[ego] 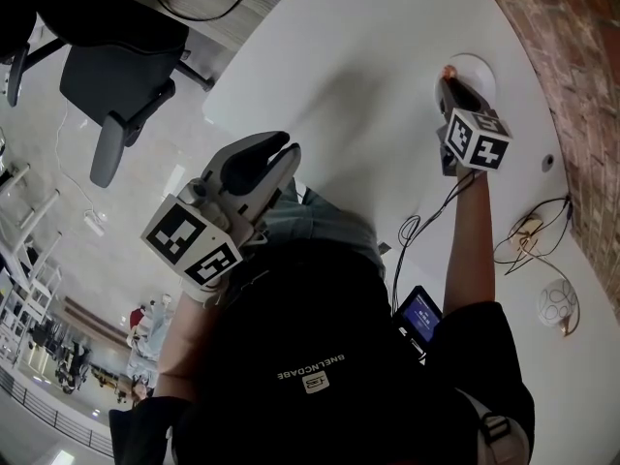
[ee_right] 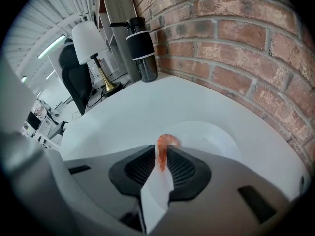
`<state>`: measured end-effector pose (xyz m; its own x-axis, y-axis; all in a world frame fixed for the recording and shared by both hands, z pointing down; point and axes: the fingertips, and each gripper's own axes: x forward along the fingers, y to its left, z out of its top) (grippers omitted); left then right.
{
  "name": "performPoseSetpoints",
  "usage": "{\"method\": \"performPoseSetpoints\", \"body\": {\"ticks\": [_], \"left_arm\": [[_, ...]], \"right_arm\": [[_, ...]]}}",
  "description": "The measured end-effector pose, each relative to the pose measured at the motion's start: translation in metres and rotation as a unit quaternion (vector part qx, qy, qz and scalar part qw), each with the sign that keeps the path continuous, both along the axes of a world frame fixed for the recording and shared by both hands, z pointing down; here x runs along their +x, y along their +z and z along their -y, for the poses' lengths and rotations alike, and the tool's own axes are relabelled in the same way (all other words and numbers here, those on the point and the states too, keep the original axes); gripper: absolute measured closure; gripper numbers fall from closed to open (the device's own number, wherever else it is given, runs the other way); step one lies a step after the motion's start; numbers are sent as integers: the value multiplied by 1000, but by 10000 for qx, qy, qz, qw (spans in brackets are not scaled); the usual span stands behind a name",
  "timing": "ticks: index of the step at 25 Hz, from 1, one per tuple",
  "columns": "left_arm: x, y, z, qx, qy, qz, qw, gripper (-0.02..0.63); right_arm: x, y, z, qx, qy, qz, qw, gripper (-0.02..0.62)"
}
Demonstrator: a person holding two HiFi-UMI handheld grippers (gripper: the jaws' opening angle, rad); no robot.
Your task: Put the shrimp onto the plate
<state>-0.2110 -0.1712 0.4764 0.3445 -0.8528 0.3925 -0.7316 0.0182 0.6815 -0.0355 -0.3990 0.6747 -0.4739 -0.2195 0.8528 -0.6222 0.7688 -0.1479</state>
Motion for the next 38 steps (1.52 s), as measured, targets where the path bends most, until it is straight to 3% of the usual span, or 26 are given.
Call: {"method": "performPoseSetpoints", "body": {"ticks": [10, 20, 28, 38], "left_arm": [[9, -13, -6, 172, 97, 6, 9998, 548], [26, -43, -10, 525, 427, 46, 9977, 548], [31, -86, 3, 1029, 935, 230, 9900, 548], [40, -123, 17, 1404, 1399, 550, 9786, 548]], "right_arm": [[4, -31, 1, 248, 122, 239, 9993, 535], [17, -115, -17, 817, 230, 606, 9945, 535], [20, -214, -44, 1611, 292, 1005, 9814, 537], [32, -297, -71, 2136, 628, 1535, 9627, 537]]}}
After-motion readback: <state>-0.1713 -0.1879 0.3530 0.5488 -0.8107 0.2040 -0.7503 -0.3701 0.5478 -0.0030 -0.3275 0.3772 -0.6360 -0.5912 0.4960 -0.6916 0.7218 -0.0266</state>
